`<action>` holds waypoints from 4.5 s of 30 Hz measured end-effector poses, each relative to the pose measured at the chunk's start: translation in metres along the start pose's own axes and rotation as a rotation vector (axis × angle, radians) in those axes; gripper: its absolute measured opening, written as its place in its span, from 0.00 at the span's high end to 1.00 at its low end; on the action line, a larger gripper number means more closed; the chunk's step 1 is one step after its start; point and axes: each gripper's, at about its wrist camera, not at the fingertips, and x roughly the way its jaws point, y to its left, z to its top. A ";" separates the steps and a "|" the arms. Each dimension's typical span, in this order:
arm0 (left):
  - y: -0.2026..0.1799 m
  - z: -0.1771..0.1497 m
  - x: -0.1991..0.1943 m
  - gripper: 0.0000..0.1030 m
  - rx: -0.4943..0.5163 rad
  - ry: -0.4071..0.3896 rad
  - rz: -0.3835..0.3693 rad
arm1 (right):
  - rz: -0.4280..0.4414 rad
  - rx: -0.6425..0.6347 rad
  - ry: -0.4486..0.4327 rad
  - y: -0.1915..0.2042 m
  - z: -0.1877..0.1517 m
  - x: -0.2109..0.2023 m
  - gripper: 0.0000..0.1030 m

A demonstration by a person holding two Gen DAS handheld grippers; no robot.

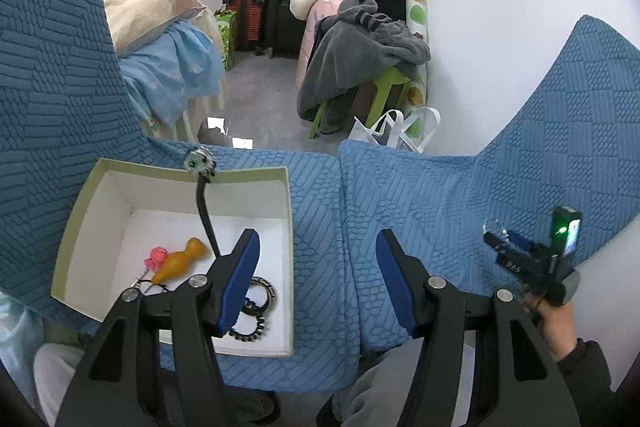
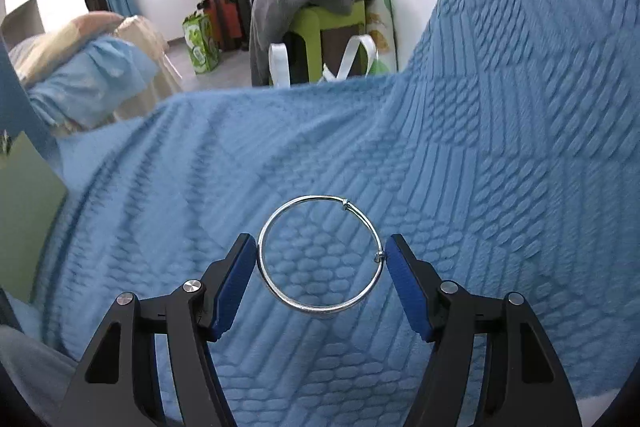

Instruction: Organize jewelry

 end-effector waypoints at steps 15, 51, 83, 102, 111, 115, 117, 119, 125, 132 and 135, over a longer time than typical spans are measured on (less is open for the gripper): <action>0.014 0.035 -0.060 0.41 0.051 -0.096 0.000 | 0.101 -0.039 -0.189 0.084 0.090 -0.128 0.36; 0.159 -0.031 -0.073 0.41 -0.088 -0.024 0.041 | 0.310 -0.260 0.002 0.341 0.029 -0.094 0.36; 0.175 -0.022 -0.076 0.29 -0.144 -0.032 0.037 | 0.298 -0.307 0.144 0.371 0.011 -0.058 0.08; 0.136 0.029 -0.158 0.17 -0.070 -0.212 0.065 | 0.275 -0.168 -0.306 0.307 0.094 -0.264 0.00; 0.109 0.027 -0.201 0.17 0.027 -0.300 0.081 | 0.239 -0.117 -0.386 0.290 0.070 -0.297 0.00; 0.102 0.025 -0.208 0.17 0.051 -0.312 0.092 | 0.183 -0.121 -0.438 0.280 0.057 -0.310 0.00; 0.096 0.021 -0.210 0.17 0.061 -0.313 0.103 | 0.174 -0.112 -0.444 0.275 0.052 -0.313 0.00; 0.093 0.017 -0.211 0.17 0.064 -0.314 0.100 | 0.177 -0.099 -0.434 0.270 0.047 -0.314 0.00; 0.085 0.008 -0.211 0.17 0.082 -0.303 0.114 | 0.150 -0.083 -0.392 0.265 0.027 -0.312 0.00; 0.080 -0.007 -0.202 0.17 0.085 -0.271 0.100 | 0.175 -0.090 -0.309 0.265 0.004 -0.299 0.00; 0.079 -0.013 -0.195 0.17 0.080 -0.244 0.115 | 0.184 -0.080 -0.282 0.265 -0.005 -0.293 0.00</action>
